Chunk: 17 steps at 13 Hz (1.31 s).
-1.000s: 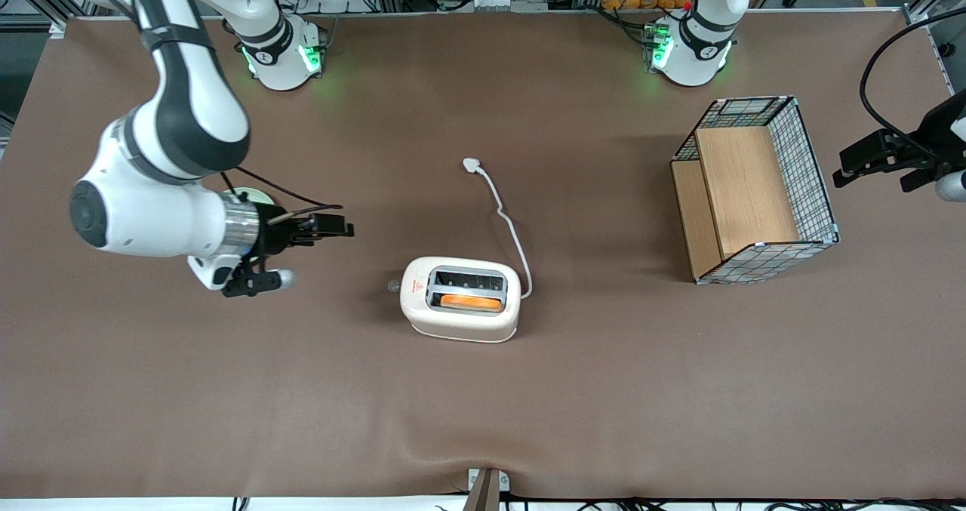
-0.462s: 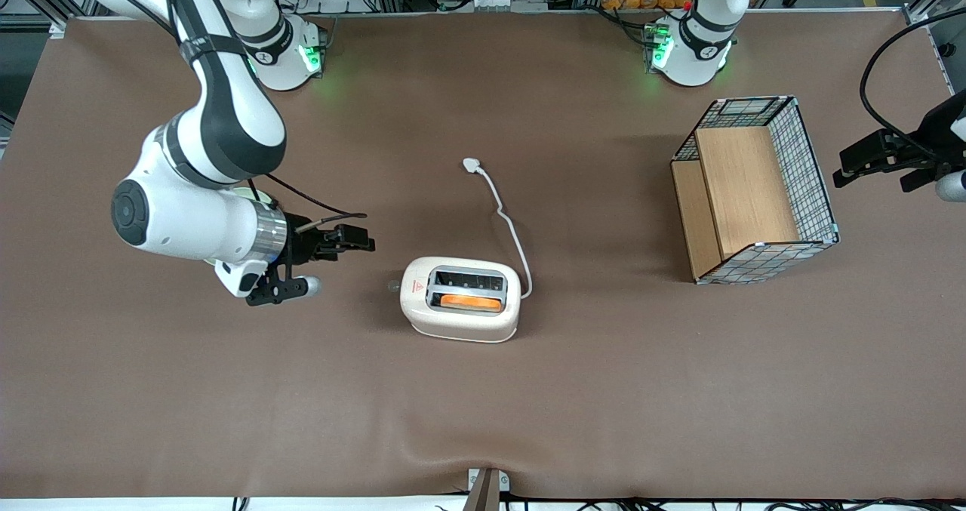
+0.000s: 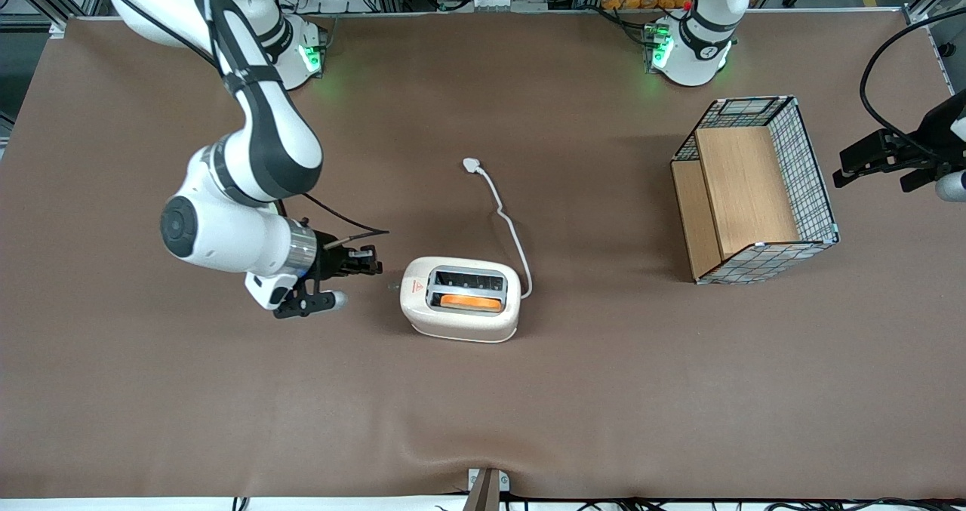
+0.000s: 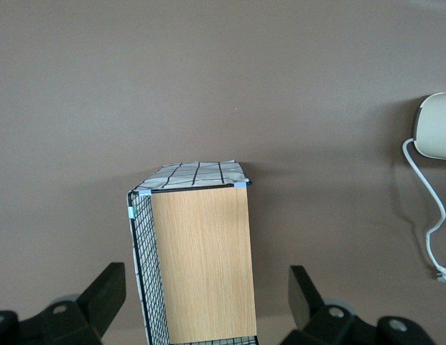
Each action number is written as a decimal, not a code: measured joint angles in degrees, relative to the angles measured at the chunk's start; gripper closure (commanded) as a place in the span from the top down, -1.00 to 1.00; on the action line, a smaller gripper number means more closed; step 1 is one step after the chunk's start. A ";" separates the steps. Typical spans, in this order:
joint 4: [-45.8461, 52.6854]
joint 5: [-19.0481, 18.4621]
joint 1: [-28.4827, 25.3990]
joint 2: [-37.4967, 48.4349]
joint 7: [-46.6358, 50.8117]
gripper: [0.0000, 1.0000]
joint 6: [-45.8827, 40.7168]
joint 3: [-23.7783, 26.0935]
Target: Press toaster button with right arm
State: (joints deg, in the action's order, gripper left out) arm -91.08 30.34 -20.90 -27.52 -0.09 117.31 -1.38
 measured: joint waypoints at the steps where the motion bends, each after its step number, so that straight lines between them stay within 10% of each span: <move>1: 0.00 0.00 -0.01 -0.27 -0.02 -1.00 0.14 -0.02; 17: 0.06 -0.01 -0.19 -4.01 -1.31 -1.00 4.91 -0.11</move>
State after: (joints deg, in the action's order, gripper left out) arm -91.01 30.34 -21.09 -31.53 -1.39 122.22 -1.49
